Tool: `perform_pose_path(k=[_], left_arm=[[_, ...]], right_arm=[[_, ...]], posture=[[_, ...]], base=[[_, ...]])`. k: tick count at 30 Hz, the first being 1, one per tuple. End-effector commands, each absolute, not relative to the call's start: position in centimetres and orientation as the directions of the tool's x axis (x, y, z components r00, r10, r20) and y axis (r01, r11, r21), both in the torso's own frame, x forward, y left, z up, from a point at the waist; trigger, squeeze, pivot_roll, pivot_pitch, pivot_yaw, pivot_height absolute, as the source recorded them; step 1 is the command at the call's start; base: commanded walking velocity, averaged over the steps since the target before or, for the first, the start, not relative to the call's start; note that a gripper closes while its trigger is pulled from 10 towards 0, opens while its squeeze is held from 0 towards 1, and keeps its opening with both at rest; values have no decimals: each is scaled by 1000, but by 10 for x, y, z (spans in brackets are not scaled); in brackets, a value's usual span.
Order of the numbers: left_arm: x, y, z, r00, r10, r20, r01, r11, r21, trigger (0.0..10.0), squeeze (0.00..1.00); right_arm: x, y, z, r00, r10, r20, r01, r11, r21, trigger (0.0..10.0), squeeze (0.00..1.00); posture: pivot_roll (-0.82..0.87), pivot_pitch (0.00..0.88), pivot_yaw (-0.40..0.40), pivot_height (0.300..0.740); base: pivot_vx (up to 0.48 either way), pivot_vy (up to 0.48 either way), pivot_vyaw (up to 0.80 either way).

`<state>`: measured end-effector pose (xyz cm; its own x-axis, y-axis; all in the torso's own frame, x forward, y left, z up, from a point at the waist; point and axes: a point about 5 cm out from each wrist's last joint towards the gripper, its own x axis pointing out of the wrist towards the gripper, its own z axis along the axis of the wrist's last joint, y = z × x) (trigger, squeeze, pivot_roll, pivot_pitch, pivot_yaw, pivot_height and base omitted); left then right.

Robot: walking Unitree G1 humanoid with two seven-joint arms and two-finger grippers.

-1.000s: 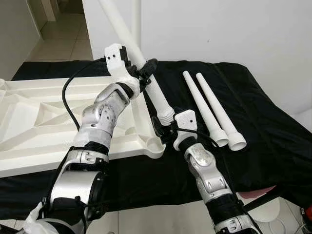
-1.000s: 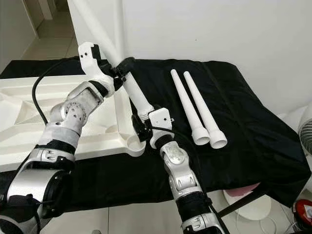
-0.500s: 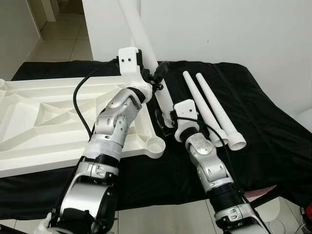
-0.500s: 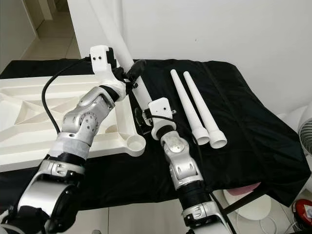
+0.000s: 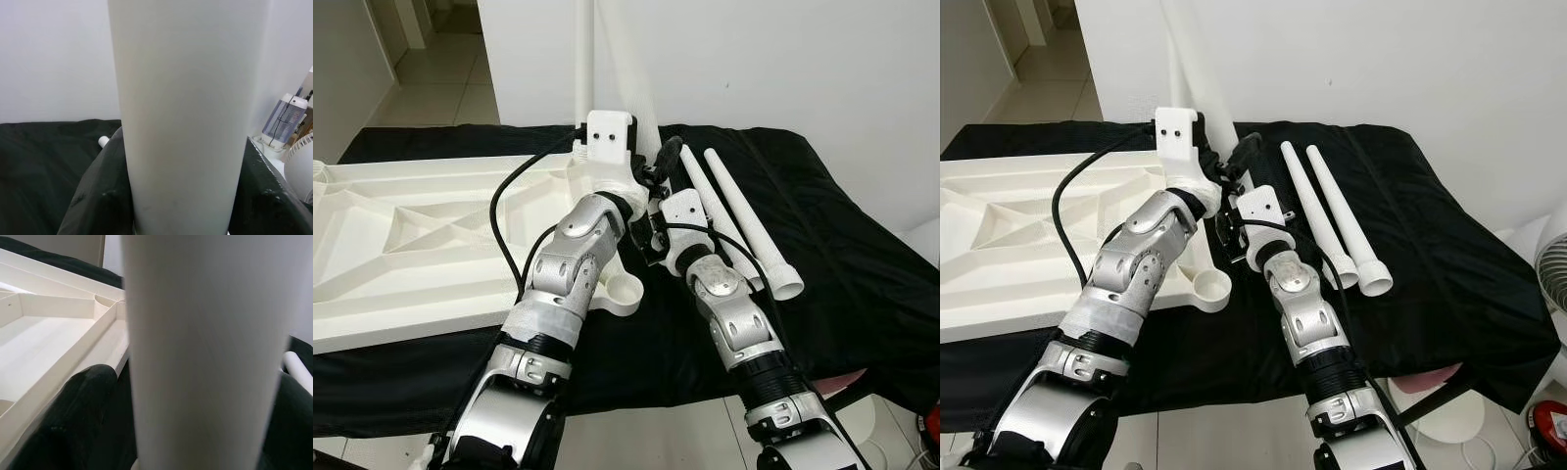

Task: Building children table

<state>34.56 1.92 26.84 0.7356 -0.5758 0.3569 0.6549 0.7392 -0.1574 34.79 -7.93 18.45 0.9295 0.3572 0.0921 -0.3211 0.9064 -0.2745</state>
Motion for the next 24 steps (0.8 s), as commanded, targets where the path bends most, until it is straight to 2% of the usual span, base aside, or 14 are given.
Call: perform_pose_path(k=[1,17,18,20,22,24], left_arm=[[342,16,270,722,-584,372,664,736,-132,10000,0],[336,9,269,713,-594,372,668,737,-101,10000,0],[335,9,269,713,-594,372,667,738,-100,10000,0],[335,9,269,713,-594,372,667,738,-100,10000,0],[335,9,270,712,-594,374,667,738,-98,10000,0],[335,9,270,712,-594,375,667,739,-96,10000,0]], right_arm=[[348,-79,182,929,362,74,-329,902,-281,10000,0],[346,-74,185,923,378,67,-341,887,-311,10000,0],[346,-74,186,923,378,67,-341,888,-308,8902,0],[346,-74,186,923,378,67,-341,888,-308,8902,0],[346,-74,186,923,380,64,-346,890,-298,0,0],[346,-74,185,923,379,62,-347,892,-291,0,0]], posture=[[46,0,-46,740],[45,0,-45,740],[45,0,-45,740],[45,0,-45,740],[46,0,-45,740],[46,0,-45,740]], base=[[0,0,0],[0,0,0],[0,0,0],[0,0,0],[0,0,0],[0,0,0]])
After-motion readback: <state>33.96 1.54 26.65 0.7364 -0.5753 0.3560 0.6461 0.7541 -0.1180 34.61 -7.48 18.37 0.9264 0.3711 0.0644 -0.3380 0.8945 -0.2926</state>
